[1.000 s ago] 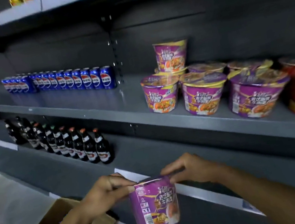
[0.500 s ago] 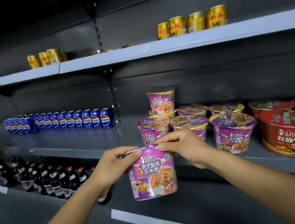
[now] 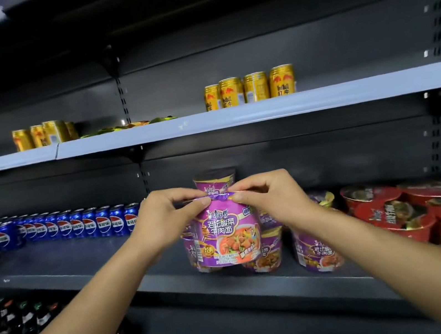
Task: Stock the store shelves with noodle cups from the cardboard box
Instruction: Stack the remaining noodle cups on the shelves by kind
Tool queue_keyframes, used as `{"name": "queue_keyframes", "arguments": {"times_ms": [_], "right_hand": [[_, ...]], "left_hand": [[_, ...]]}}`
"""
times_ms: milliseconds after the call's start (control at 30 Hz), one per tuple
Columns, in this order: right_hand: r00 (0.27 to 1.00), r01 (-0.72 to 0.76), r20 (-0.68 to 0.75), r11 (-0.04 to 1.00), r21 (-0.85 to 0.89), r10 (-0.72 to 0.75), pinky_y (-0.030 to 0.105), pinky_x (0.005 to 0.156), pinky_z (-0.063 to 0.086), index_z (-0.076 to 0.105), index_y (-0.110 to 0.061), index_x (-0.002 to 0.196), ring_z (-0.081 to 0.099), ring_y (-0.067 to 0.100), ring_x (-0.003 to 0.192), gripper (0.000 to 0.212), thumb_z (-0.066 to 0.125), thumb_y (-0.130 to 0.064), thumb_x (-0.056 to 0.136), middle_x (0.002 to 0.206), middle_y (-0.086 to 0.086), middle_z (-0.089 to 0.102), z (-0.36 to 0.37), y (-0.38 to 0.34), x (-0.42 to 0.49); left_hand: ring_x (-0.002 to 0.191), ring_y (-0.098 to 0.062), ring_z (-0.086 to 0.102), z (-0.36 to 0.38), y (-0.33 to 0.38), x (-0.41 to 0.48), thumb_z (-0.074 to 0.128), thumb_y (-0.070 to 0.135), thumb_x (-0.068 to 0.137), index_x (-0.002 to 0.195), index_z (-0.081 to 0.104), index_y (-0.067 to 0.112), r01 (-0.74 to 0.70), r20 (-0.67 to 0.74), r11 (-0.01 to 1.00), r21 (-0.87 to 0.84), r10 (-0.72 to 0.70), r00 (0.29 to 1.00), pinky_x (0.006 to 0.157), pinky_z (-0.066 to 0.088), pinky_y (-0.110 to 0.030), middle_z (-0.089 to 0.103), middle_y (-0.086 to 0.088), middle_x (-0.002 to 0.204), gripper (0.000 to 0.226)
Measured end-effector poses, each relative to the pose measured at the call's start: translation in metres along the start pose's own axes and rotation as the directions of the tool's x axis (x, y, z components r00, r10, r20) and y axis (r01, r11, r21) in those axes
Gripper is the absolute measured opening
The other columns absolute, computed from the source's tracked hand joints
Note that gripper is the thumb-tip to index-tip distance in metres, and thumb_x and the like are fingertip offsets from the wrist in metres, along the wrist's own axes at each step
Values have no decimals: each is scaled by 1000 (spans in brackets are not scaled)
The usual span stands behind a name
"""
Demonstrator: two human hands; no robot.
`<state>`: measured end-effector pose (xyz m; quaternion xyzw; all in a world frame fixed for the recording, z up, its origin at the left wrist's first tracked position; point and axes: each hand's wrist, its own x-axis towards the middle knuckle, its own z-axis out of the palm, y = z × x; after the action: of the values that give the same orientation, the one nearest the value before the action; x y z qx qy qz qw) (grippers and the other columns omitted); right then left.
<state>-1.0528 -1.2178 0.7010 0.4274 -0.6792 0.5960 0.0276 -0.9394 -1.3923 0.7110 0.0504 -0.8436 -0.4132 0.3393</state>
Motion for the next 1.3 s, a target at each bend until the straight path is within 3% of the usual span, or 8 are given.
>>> {"name": "queue_keyframes", "arguments": {"times_ms": [200, 467, 767, 933, 1067, 1200, 1300], "right_hand": [[994, 31, 106, 975, -222, -7, 27, 80, 57, 69, -28, 112, 66, 3, 95, 33, 74, -22, 80, 105, -10, 69, -46, 16, 32], [998, 38, 63, 910, -413, -13, 18, 86, 51, 70, -24, 113, 60, -2, 99, 36, 77, -26, 78, 116, -8, 67, -80, 68, 73], [991, -36, 92, 868, -496, 94, 9, 68, 48, 64, -29, 122, 61, 0, 92, 40, 71, -34, 82, 116, -5, 68, -93, 115, 105], [975, -98, 116, 834, -543, 190, 2, 62, 39, 56, -34, 129, 53, -2, 92, 43, 63, -42, 87, 122, -8, 64, -97, 131, 117], [970, -98, 126, 809, -580, 207, -3, 52, 34, 52, -30, 133, 44, -2, 87, 45, 59, -41, 90, 110, -12, 54, -101, 138, 123], [969, -85, 142, 809, -581, 204, -3, 54, 35, 51, -29, 134, 47, 2, 93, 44, 59, -38, 91, 112, -10, 51, -102, 144, 129], [971, -78, 141, 818, -569, 191, 7, 71, 39, 52, -28, 133, 54, 8, 106, 45, 60, -38, 90, 127, -4, 57, -99, 149, 135]], "left_hand": [[83, -6, 69, 30, -5, 44, 73, 34, 75, 83, 71, 36, -81, 4, 997, 2, 81, 997, 73, 58, -34, 74, 8, 85, 9], [92, -1, 65, 83, -30, 104, 69, 23, 83, 100, 73, 21, -122, 85, 990, 69, 116, 990, 76, 57, -27, 70, 9, 97, 18], [79, 16, 60, 123, -58, 142, 67, 20, 86, 102, 73, 18, -90, 105, 991, 97, 79, 991, 65, 53, -12, 67, 17, 86, 17], [81, 8, 62, 134, -72, 159, 67, 23, 86, 105, 73, 17, -94, 109, 982, 161, 78, 991, 65, 50, -8, 70, 10, 90, 21], [89, 2, 63, 140, -82, 170, 66, 26, 86, 108, 72, 17, -98, 125, 977, 188, 76, 989, 70, 50, -8, 72, 6, 101, 24], [96, -2, 62, 144, -88, 176, 65, 26, 87, 109, 71, 17, -101, 122, 973, 208, 76, 990, 73, 47, -8, 70, 7, 105, 24], [100, -2, 58, 145, -92, 181, 64, 25, 88, 110, 71, 19, -114, 132, 964, 240, 84, 988, 76, 42, -5, 68, 8, 109, 24]]}}
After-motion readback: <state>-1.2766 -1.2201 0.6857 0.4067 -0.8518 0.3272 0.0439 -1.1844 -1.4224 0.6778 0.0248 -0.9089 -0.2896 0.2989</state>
